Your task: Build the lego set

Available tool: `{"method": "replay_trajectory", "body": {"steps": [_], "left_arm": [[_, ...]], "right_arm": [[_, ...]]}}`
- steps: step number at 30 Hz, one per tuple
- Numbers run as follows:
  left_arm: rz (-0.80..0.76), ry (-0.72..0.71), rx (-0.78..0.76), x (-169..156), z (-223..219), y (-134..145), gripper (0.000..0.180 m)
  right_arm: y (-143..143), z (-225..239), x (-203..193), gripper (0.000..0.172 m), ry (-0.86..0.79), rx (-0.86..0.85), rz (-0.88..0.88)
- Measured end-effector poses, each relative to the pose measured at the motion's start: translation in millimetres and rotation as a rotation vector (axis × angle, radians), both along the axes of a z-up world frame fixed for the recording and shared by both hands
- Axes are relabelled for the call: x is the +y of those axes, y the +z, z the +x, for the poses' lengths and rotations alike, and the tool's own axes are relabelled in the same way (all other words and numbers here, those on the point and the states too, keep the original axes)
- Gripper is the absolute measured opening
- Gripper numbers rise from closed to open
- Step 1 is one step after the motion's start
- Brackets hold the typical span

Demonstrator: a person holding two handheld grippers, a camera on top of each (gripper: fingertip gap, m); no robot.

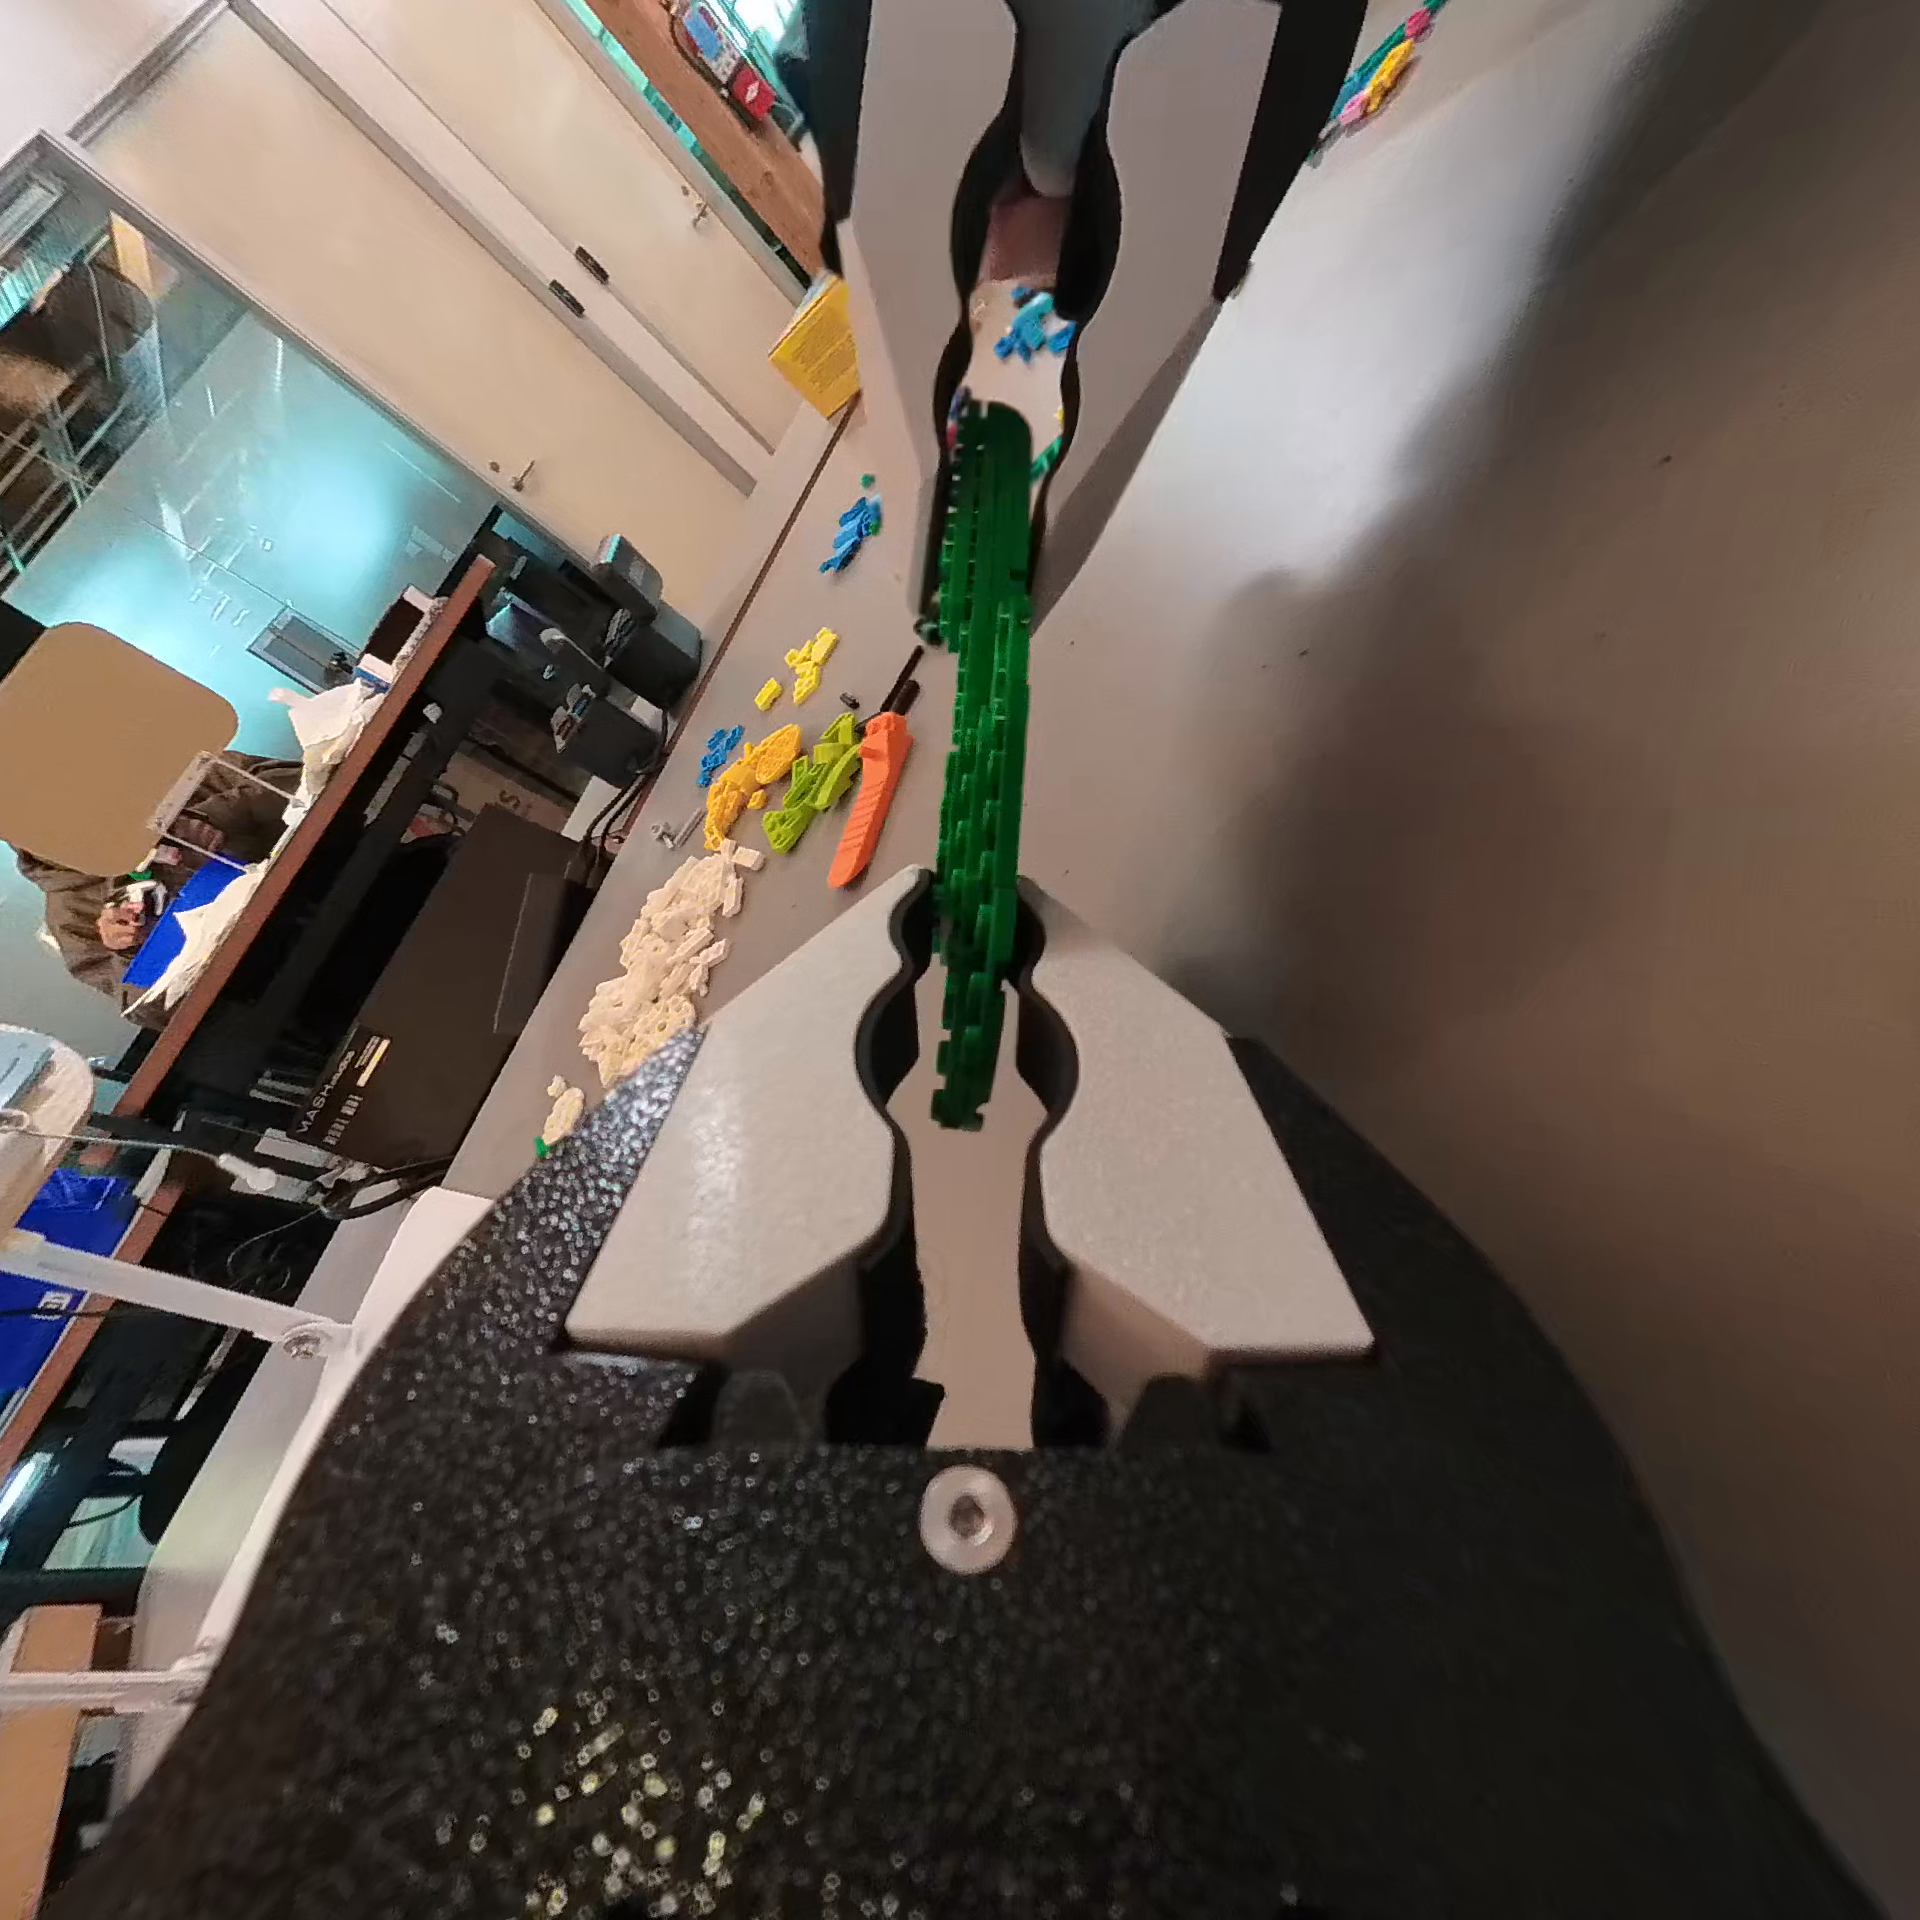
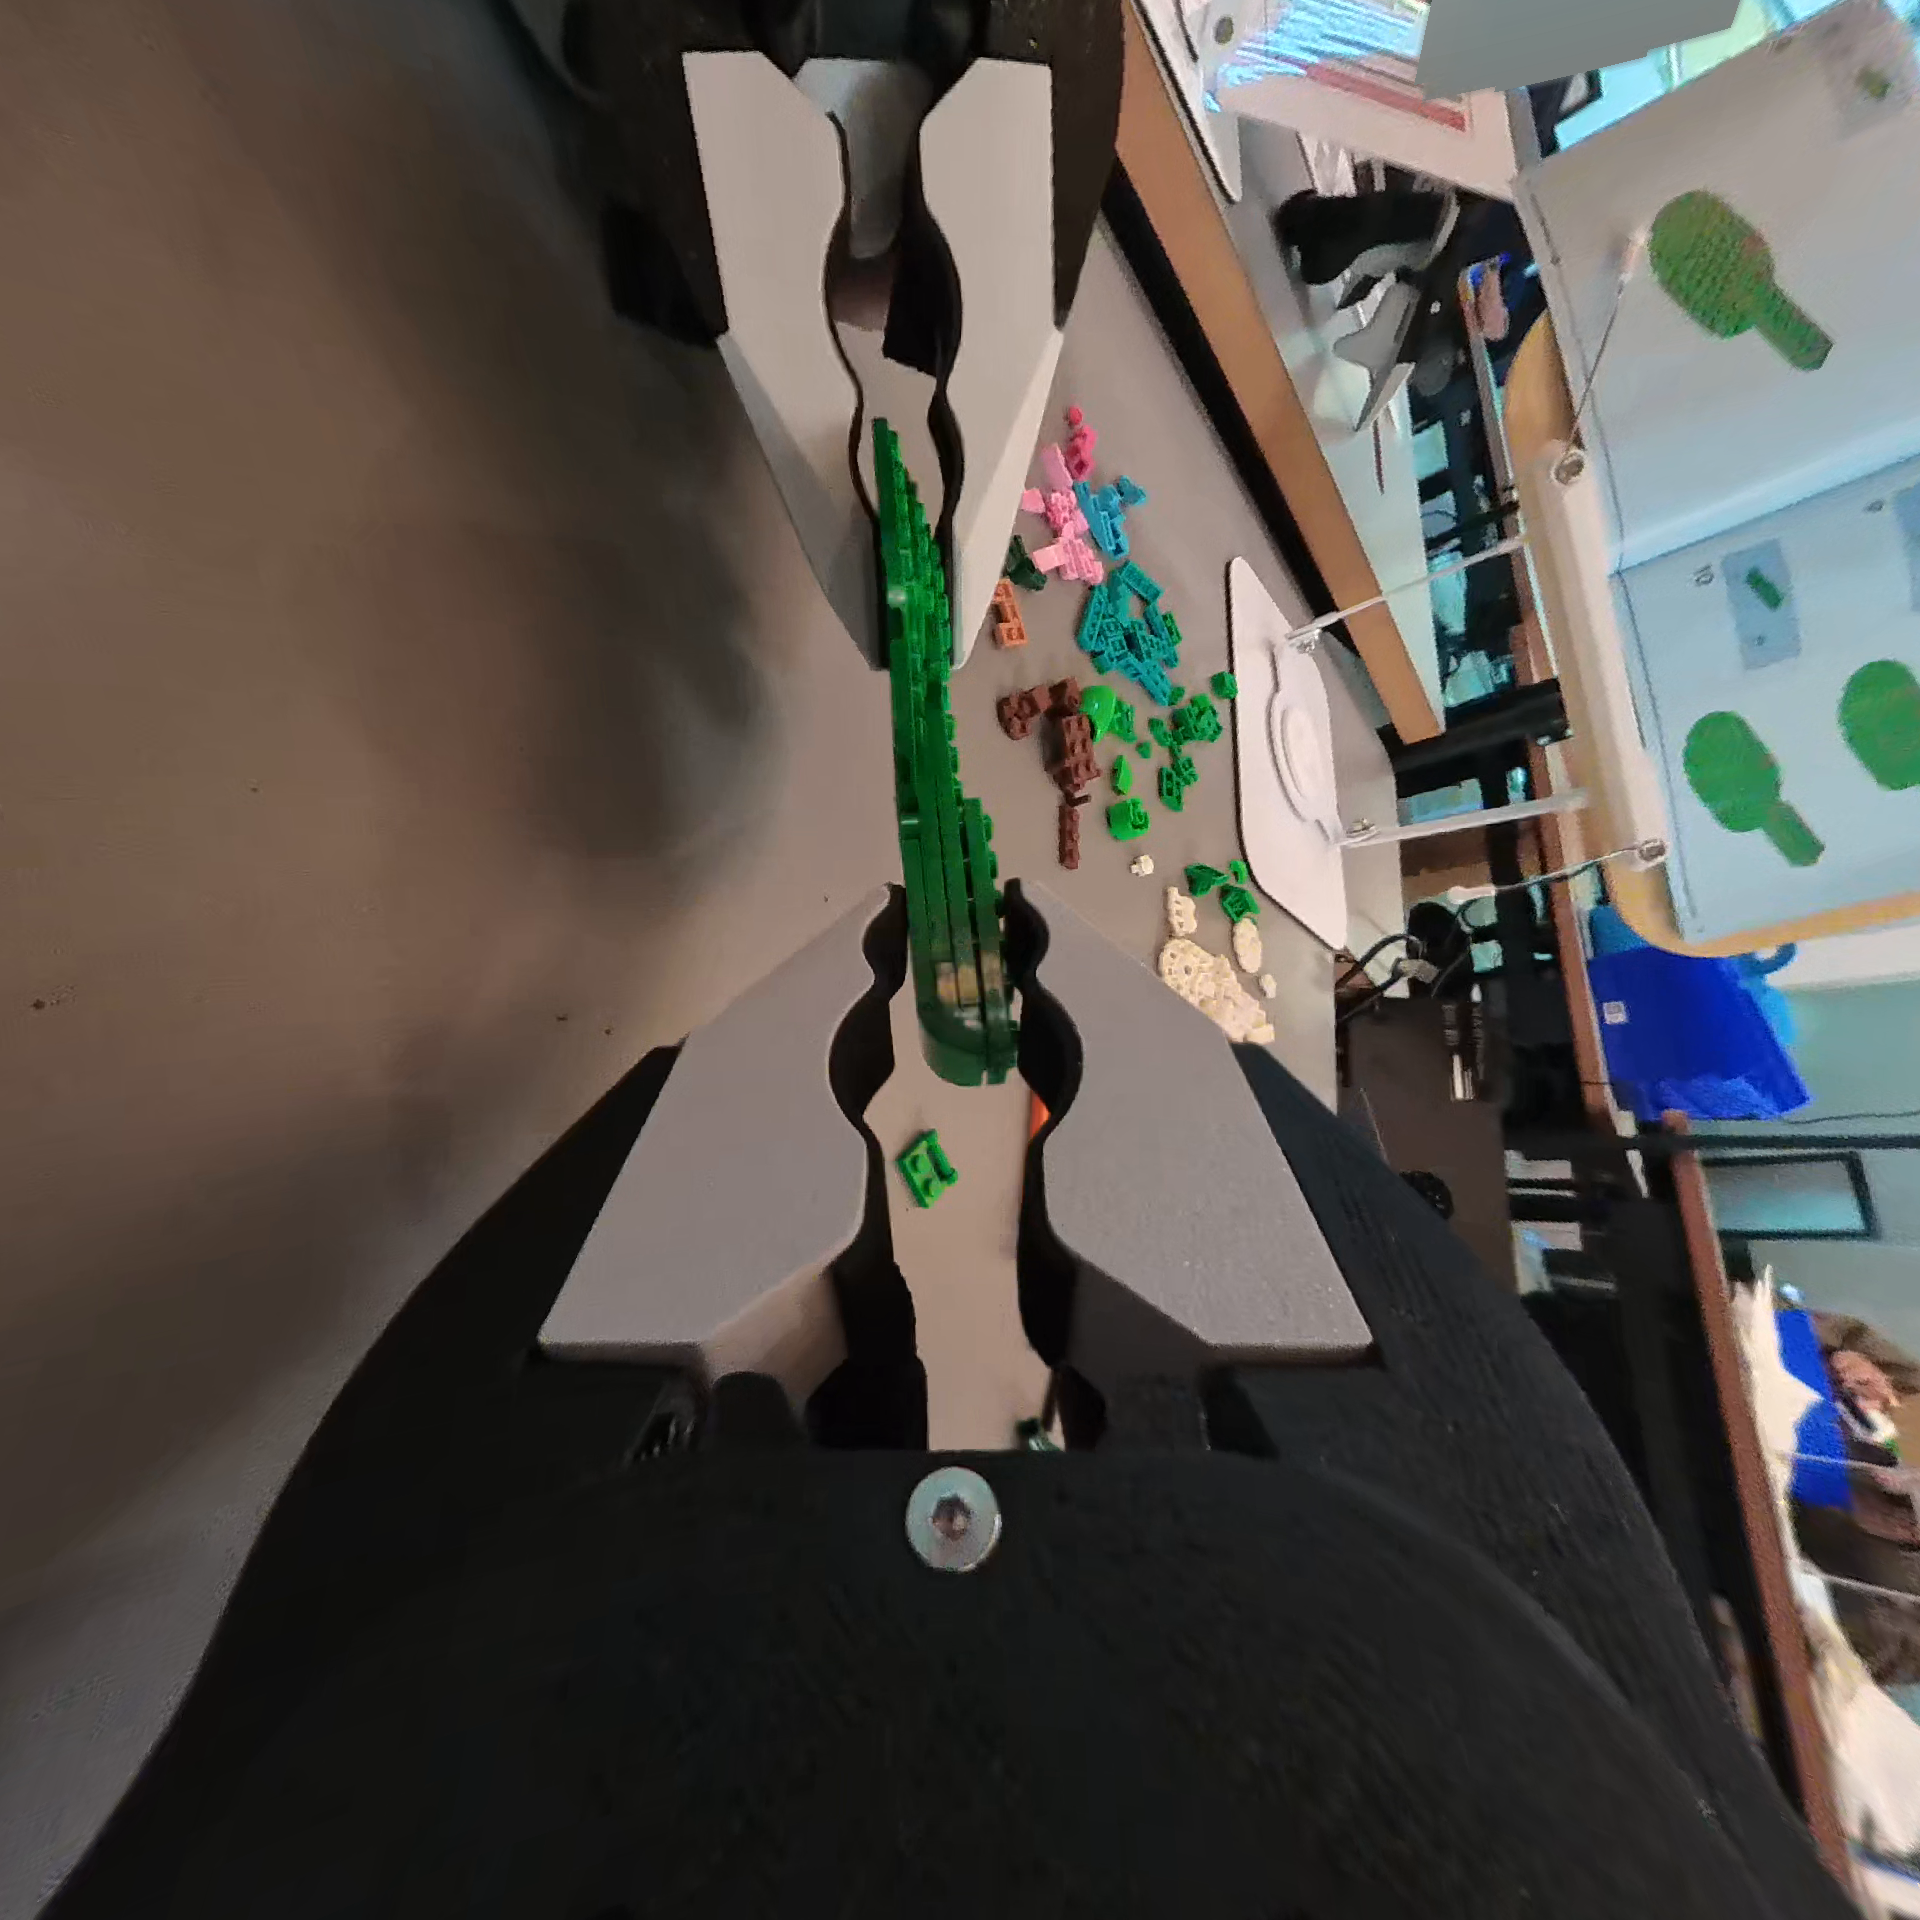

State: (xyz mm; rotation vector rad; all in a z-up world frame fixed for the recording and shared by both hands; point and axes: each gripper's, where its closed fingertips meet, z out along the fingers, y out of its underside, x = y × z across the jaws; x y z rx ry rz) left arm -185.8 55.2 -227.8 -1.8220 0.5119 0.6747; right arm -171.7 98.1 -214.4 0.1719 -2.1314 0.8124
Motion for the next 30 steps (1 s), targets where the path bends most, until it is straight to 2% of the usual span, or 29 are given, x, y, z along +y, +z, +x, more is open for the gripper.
{"method": "replay_trajectory", "body": {"steps": [9, 13, 14, 16, 17, 22, 30], "left_arm": [[-0.020, -0.010, 0.021, 0.4, 2.9, -3.2, 0.010], [-0.044, -0.002, 0.022, 1.4, 2.8, -7.2, 0.010], [-0.047, -0.002, 0.009, 1.7, 2.9, -7.5, 0.010], [-0.039, -0.011, -0.025, 3.9, 6.0, -6.1, 0.009], [-0.041, -0.008, -0.030, 4.8, 6.5, -5.7, 0.009], [-0.061, 0.001, -0.057, 6.1, 7.9, -8.3, 0.009], [-0.067, 0.007, -0.069, 6.4, 7.3, -7.9, 0.010]], "right_arm": [[-4.8, 5.8, 0.5, 0.015, 0.052, 0.143, 0.172], [-8.7, 0.7, 3.4, 0.016, -0.018, 0.065, 0.132], [-9.5, -2.3, 4.6, 0.019, -0.043, 0.071, 0.141], [-17.3, -5.9, 6.2, 0.038, -0.077, 0.077, 0.218], [-19.3, -7.2, 5.4, 0.039, -0.084, 0.091, 0.245], [-17.2, -12.5, 2.6, 0.019, -0.110, 0.147, 0.284], [-17.7, -14.5, 5.1, 0.017, -0.112, 0.167, 0.358]]}}
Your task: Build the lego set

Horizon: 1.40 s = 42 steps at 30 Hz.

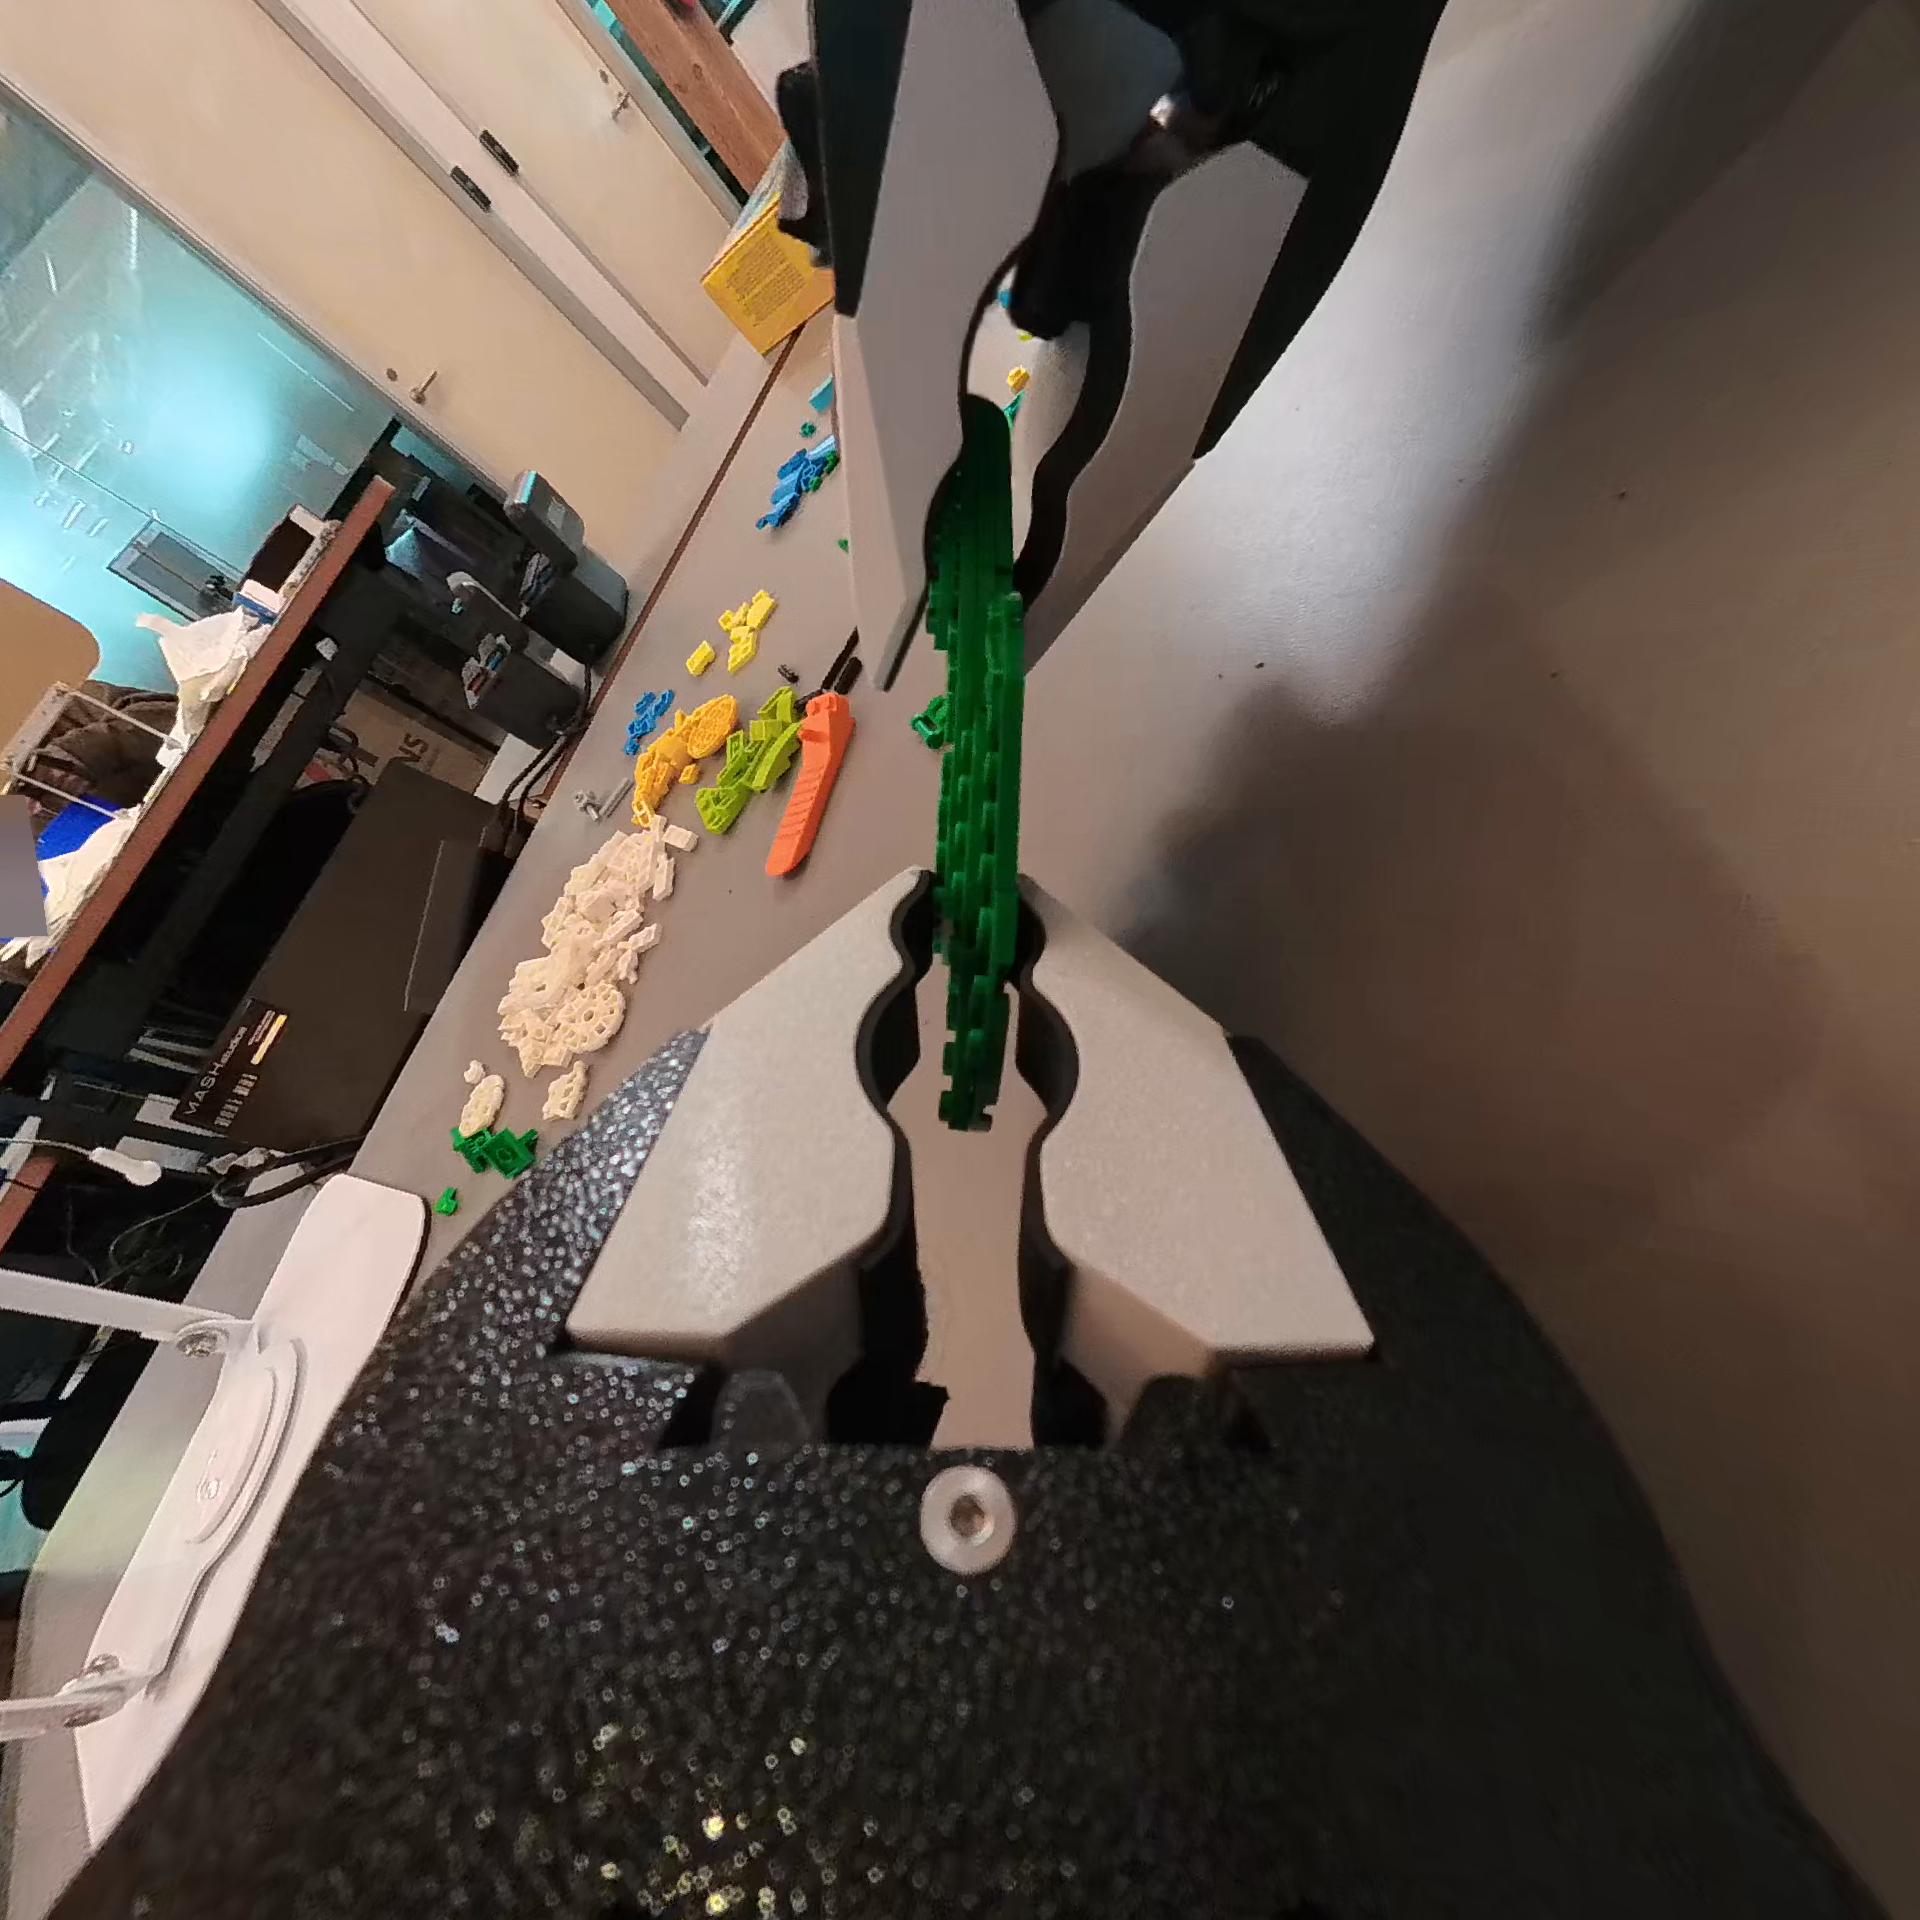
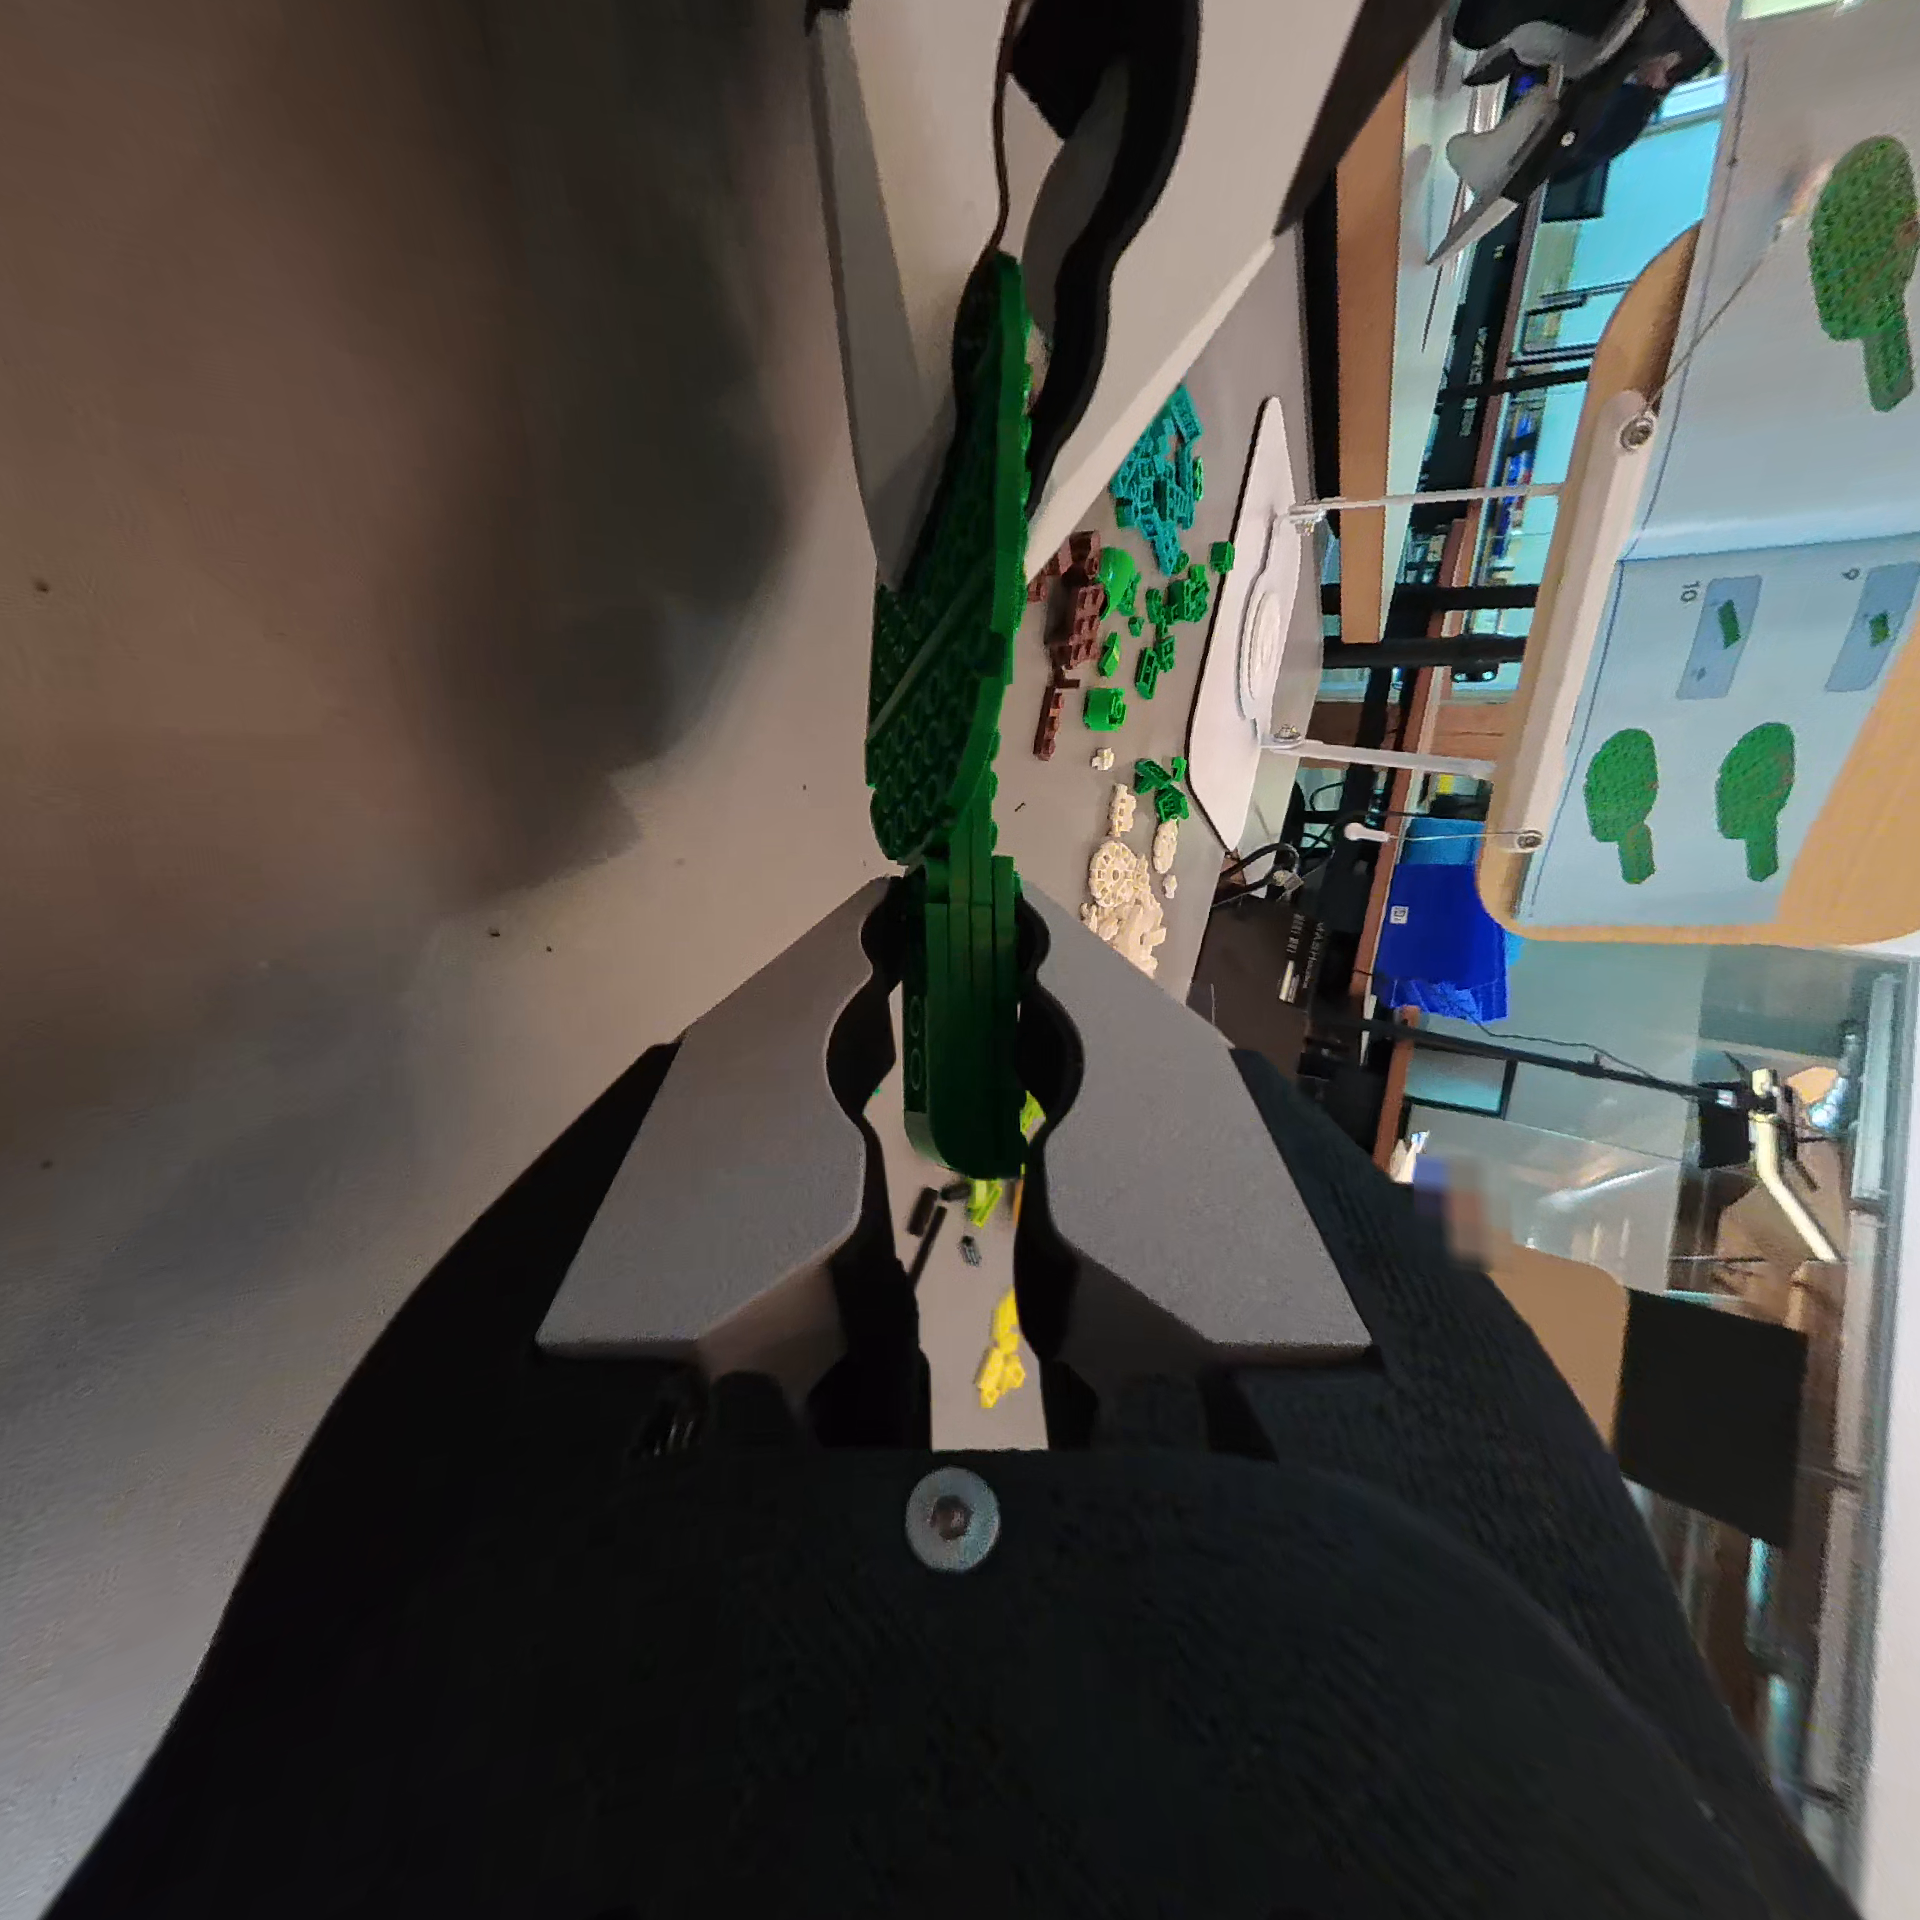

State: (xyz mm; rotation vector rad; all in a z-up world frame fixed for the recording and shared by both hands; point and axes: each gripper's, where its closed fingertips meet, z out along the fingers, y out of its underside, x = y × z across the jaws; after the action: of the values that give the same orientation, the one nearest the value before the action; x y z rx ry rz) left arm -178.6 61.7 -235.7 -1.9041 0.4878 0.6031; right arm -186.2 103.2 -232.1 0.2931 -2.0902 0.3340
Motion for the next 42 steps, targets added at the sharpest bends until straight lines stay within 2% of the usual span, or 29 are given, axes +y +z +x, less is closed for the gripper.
{"method": "replay_trajectory", "body": {"steps": [8, 10, 13, 15, 24, 27, 29, 32, 33, 35, 36, 39, 42], "left_arm": [[-0.021, 0.000, -0.004, 0.1, 0.1, -4.2, 0.010], [-0.027, -0.006, 0.000, 0.2, 1.1, -5.8, 0.010], [0.011, -0.019, -0.041, 1.1, 3.2, 0.6, 0.009], [0.015, -0.012, -0.061, 0.1, 0.9, 0.2, 0.009], [0.035, 0.016, -0.046, -2.5, -5.8, 4.3, 0.010], [0.036, 0.021, -0.036, -2.3, -6.6, 4.4, 0.010], [0.010, 0.007, -0.023, -2.1, -4.2, -0.5, 0.010], [0.019, -0.004, -0.032, -0.8, -1.4, 0.5, 0.009], [0.020, -0.006, -0.049, -1.0, -1.6, 0.9, 0.009], [0.003, 0.004, -0.044, -2.7, -4.9, -2.9, 0.009], [-0.001, 0.006, -0.033, -2.9, -5.5, -3.3, 0.009], [0.000, -0.004, -0.032, -0.7, -1.9, -2.8, 0.009], [-0.014, 0.001, -0.012, -0.9, -2.3, -5.2, 0.009]], "right_arm": [[-2.4, -1.8, 1.4, 0.016, 0.048, 0.116, 0.137], [-4.8, 0.4, 0.7, 0.017, 0.040, 0.064, 0.081], [3.2, 2.9, 0.1, 0.019, -0.005, -0.047, -0.124], [7.8, 2.6, 4.6, 0.023, -0.015, -0.040, -0.135], [11.5, -1.1, 6.4, 0.018, -0.017, 0.080, -0.079], [12.1, -0.8, 7.0, 0.017, -0.004, 0.156, -0.011], [5.9, 1.8, 7.1, 0.018, 0.008, 0.115, -0.007], [8.9, 3.5, 7.3, 0.020, -0.007, -0.002, -0.163], [9.5, 2.3, 9.8, 0.030, -0.037, -0.052, -0.212], [5.3, -2.4, 19.6, 0.060, -0.115, -0.130, -0.223], [1.1, -3.3, 23.9, 0.063, -0.140, -0.155, -0.196], [-10.1, -4.5, 31.1, 0.059, -0.152, -0.128, -0.045], [-11.3, -5.7, 30.3, 0.035, -0.118, -0.031, 0.066]]}}
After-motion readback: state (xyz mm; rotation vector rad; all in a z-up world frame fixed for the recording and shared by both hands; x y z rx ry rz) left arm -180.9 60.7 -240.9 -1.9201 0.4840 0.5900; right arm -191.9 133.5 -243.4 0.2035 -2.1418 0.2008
